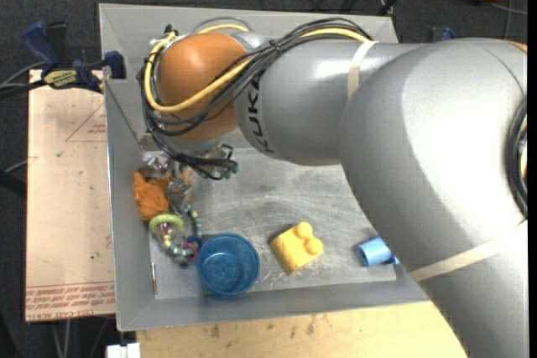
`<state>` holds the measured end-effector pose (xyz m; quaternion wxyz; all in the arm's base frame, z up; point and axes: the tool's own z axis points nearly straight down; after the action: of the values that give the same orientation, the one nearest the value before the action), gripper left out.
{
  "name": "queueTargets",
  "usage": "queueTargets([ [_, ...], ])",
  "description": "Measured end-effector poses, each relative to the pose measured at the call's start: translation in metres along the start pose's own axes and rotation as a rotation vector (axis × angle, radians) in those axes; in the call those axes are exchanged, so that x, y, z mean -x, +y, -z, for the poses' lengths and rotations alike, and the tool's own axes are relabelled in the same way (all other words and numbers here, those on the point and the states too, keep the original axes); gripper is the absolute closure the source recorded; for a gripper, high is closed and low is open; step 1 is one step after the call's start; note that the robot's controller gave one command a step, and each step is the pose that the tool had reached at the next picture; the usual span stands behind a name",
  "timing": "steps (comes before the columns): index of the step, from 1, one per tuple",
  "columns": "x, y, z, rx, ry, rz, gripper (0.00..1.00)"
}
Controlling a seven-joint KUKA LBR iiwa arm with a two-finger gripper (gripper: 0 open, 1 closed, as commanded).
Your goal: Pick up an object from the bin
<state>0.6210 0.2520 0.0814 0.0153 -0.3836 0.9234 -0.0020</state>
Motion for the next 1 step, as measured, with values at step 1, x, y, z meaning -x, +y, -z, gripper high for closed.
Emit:
queueTargets([
  [1, -0.0007, 0.0003, 0.0037, 0.003, 0.005, -0.001, 1.0],
])
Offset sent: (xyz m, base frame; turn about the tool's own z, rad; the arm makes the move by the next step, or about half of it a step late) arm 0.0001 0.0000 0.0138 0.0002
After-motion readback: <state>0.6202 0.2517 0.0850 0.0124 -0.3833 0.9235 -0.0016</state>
